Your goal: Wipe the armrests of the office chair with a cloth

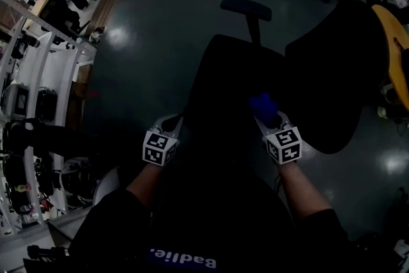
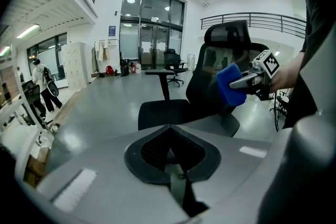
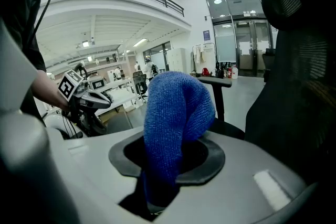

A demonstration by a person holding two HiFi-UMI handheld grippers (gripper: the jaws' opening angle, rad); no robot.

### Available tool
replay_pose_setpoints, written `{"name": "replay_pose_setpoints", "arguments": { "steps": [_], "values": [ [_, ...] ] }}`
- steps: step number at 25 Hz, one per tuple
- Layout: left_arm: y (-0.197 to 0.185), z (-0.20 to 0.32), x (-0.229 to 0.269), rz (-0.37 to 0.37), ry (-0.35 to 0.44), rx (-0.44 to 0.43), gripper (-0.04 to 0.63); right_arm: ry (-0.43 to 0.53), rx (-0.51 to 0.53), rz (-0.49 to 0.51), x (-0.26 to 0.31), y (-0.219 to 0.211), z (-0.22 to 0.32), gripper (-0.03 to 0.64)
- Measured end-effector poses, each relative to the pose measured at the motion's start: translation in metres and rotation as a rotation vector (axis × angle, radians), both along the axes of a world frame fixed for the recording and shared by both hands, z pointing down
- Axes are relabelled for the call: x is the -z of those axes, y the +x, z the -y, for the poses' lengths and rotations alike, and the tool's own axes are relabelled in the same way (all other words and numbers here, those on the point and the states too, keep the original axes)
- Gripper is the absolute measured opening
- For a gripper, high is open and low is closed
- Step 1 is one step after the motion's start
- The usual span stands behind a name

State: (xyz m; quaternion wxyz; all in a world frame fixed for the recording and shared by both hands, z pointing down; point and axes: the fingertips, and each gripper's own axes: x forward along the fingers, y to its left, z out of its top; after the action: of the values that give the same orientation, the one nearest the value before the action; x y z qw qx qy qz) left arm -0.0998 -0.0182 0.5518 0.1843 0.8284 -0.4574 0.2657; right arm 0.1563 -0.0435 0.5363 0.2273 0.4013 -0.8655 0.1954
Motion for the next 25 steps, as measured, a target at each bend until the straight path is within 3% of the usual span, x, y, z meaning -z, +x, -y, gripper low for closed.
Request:
{"name": "replay_pose_setpoints", "arguments": {
  "steps": [8, 13, 25],
  "values": [
    [-0.008, -0.009, -0.034, 0.015, -0.036, -0.128, 0.018, -0.041, -0.079, -0.073, -0.015, -0.010, 0.000, 0.130],
    [0.000, -0.017, -0.049, -0.023, -0.063, -0.219, 0.018, -0.074, -0.124, -0.102, -0.026, -0.022, 0.002, 0.130],
    [0.003, -0.017, -0.049, -0.127, -0.059, -0.297, 0.018, -0.114, -0.077, -0.129, -0.036, -0.094, 0.007, 0.130]
  ]
}}
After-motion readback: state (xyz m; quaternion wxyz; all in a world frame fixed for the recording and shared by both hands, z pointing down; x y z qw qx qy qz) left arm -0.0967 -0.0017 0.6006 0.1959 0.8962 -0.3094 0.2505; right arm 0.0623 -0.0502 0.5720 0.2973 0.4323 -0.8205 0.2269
